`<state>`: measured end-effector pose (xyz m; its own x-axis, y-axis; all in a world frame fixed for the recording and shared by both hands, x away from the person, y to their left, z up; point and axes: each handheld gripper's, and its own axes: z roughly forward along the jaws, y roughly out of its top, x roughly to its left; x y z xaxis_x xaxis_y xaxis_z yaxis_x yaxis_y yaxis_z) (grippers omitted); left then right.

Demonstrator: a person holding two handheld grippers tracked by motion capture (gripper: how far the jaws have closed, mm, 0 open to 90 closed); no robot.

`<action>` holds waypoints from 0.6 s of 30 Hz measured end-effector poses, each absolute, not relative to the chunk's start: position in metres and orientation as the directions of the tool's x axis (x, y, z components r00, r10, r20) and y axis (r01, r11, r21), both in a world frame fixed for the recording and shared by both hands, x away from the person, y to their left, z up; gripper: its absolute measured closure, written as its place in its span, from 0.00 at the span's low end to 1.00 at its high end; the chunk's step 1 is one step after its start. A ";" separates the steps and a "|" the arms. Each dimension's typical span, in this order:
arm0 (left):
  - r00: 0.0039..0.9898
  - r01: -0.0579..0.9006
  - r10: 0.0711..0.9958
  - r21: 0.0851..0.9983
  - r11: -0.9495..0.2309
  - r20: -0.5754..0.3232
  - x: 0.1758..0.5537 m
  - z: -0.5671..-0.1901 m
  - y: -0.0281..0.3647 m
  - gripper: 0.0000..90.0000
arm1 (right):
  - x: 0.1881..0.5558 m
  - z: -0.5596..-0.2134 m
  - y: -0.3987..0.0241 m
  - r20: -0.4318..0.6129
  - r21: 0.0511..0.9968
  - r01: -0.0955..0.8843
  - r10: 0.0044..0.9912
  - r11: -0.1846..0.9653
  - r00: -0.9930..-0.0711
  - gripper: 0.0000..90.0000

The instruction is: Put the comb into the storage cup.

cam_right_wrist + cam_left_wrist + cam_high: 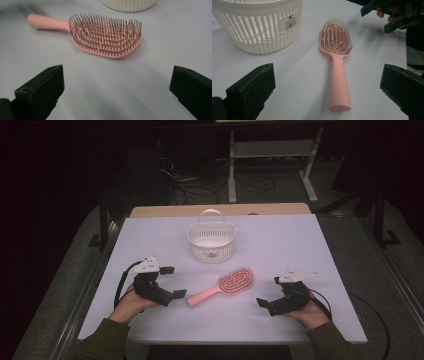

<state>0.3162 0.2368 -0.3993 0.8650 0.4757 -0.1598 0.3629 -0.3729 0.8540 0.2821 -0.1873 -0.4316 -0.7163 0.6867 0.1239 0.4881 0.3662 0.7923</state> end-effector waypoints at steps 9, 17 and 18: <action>0.869 0.359 0.469 0.855 -0.375 -0.160 0.319 -0.397 0.230 0.00 | 0.282 -0.432 -0.188 0.125 0.793 0.489 0.688 0.364 -0.715 0.00; 0.870 0.359 0.466 0.854 -0.376 -0.161 0.322 -0.396 0.223 0.00 | 0.283 -0.432 -0.188 0.124 0.791 0.489 0.686 0.368 -0.717 0.00; 0.870 0.359 0.466 0.854 -0.376 -0.161 0.322 -0.396 0.223 0.00 | 0.283 -0.432 -0.188 0.124 0.791 0.489 0.686 0.368 -0.717 0.00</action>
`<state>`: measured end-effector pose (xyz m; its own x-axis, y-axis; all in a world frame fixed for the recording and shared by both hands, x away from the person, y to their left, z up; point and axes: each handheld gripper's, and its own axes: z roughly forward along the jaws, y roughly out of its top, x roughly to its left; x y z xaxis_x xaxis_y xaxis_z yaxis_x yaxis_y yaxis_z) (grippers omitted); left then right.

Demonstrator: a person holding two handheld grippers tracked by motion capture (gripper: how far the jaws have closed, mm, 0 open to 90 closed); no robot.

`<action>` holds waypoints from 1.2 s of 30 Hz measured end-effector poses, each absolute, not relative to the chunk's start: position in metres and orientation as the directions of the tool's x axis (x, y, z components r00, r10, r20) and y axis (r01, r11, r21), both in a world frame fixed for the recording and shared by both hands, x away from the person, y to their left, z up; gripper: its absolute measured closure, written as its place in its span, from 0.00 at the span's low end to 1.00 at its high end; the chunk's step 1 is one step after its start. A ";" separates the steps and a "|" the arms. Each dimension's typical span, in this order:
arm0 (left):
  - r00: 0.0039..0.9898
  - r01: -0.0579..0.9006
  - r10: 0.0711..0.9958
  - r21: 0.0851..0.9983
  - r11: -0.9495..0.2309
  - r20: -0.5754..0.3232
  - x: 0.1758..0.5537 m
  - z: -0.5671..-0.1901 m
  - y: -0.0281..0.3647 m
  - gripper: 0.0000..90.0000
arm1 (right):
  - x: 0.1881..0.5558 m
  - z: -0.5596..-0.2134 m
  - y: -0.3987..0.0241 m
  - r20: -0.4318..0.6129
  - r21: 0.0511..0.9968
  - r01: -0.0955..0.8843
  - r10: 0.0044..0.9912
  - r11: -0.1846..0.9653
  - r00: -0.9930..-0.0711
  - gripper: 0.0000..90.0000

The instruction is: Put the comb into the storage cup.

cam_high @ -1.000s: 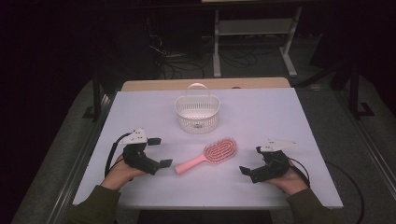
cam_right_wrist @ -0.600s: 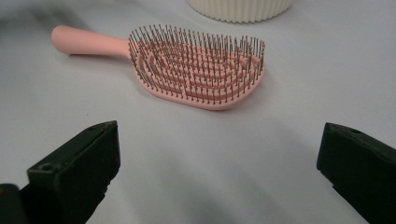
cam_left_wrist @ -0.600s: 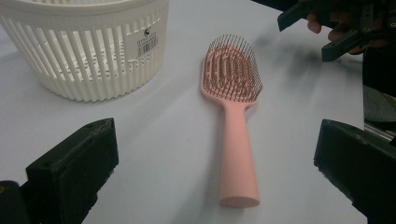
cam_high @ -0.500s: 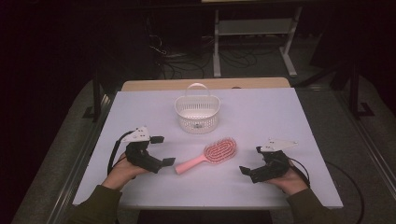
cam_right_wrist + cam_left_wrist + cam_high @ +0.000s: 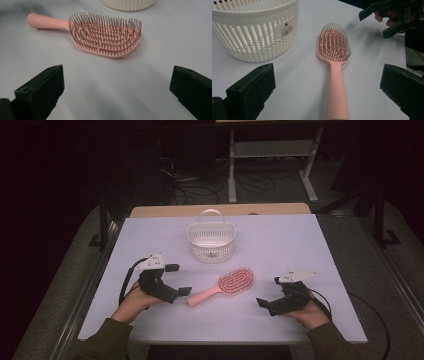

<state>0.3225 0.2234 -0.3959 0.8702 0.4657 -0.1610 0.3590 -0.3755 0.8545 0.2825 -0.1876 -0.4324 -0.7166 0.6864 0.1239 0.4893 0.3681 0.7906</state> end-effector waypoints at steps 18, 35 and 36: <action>0.878 0.345 0.453 0.858 -0.380 -0.152 0.329 -0.391 0.209 0.00 | 0.283 -0.432 -0.188 0.131 0.790 0.494 0.687 0.363 -0.715 0.00; 0.892 0.334 0.426 0.853 -0.402 -0.149 0.336 -0.388 0.191 0.00 | 0.282 -0.432 -0.188 0.134 0.791 0.494 0.687 0.360 -0.714 0.00; 0.893 0.333 0.425 0.851 -0.407 -0.147 0.336 -0.388 0.190 0.00 | 0.282 -0.432 -0.188 0.136 0.791 0.496 0.687 0.359 -0.713 0.00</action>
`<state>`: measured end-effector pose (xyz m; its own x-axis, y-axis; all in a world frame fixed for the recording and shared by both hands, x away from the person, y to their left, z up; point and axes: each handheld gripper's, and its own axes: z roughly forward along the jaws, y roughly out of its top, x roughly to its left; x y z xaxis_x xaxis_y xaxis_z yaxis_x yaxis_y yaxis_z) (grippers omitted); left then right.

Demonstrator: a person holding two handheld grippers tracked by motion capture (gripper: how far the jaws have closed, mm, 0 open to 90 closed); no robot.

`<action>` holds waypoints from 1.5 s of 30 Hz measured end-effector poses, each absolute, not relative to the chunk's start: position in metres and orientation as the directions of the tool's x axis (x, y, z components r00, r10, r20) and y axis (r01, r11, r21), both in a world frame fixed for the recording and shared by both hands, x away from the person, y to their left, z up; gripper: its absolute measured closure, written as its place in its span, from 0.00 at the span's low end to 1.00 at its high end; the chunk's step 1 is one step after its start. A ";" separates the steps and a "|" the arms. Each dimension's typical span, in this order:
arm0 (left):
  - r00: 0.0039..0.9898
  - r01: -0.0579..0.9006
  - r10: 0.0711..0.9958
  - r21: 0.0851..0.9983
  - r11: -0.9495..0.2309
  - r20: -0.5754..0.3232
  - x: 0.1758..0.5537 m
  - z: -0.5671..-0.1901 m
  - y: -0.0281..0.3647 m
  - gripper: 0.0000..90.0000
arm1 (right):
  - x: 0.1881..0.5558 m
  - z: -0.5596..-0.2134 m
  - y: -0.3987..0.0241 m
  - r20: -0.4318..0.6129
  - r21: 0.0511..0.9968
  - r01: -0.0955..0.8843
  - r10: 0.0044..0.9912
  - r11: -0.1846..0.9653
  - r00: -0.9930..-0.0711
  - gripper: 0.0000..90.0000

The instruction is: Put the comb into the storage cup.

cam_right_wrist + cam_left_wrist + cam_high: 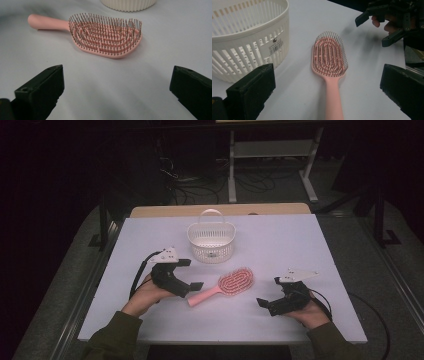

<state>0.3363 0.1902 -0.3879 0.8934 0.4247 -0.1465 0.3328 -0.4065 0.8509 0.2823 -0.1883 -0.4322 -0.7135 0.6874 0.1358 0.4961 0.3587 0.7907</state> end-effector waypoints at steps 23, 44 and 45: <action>0.911 0.311 0.387 0.858 -0.408 -0.146 0.347 -0.384 0.165 0.00 | 0.283 -0.432 -0.189 0.140 0.793 0.497 0.688 0.353 -0.712 0.00; 0.923 0.296 0.354 0.864 -0.407 -0.149 0.356 -0.382 0.137 0.00 | 0.282 -0.432 -0.189 0.142 0.795 0.496 0.688 0.350 -0.712 0.00; 0.924 0.293 0.352 0.865 -0.407 -0.148 0.356 -0.382 0.136 0.00 | 0.282 -0.432 -0.189 0.141 0.794 0.496 0.688 0.351 -0.712 0.00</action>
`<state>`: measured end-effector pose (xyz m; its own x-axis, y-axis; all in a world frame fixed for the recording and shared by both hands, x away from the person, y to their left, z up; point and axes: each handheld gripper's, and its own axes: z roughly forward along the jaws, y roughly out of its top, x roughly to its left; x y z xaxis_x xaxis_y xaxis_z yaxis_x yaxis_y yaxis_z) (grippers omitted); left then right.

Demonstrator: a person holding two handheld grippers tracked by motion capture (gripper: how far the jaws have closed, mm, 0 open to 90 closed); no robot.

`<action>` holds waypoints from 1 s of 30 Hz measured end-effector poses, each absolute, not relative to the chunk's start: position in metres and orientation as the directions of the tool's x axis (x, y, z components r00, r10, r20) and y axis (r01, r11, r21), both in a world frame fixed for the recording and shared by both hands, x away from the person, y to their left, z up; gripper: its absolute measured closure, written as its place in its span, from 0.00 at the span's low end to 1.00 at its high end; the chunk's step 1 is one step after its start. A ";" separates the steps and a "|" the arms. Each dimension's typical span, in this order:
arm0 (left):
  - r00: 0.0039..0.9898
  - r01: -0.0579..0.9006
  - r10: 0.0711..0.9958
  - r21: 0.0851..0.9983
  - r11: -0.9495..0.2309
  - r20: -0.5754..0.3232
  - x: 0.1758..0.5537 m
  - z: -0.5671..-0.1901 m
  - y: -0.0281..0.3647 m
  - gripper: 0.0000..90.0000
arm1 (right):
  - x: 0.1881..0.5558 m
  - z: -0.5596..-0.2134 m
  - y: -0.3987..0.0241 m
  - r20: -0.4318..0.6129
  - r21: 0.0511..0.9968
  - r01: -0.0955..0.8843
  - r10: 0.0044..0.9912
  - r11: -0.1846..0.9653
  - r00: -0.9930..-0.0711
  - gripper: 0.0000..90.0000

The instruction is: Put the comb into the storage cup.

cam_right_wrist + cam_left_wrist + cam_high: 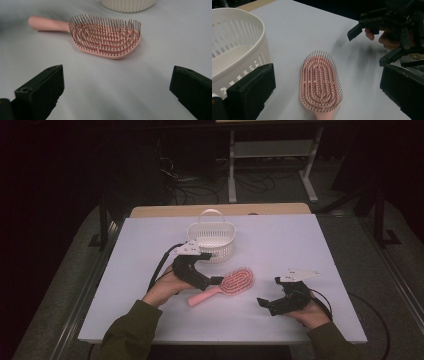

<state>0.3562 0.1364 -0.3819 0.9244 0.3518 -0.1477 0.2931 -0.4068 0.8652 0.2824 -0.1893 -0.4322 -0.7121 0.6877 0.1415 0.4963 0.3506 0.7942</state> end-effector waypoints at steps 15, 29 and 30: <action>0.917 0.301 0.375 0.848 -0.435 -0.133 0.360 -0.386 0.127 0.00 | 0.283 -0.433 -0.188 0.134 0.792 0.492 0.683 0.362 -0.718 0.00; 0.924 0.285 0.369 0.820 -0.496 -0.098 0.357 -0.391 0.123 0.00 | 0.283 -0.433 -0.188 0.136 0.791 0.494 0.683 0.361 -0.718 0.00; 0.925 0.283 0.369 0.817 -0.503 -0.093 0.357 -0.391 0.122 0.00 | 0.283 -0.433 -0.188 0.136 0.792 0.493 0.683 0.360 -0.718 0.00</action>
<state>0.3570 0.1224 -0.3915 0.9248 0.3689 -0.0934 0.2830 -0.5026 0.8169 0.2827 -0.1880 -0.4332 -0.7178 0.6829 0.1360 0.4929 0.3605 0.7919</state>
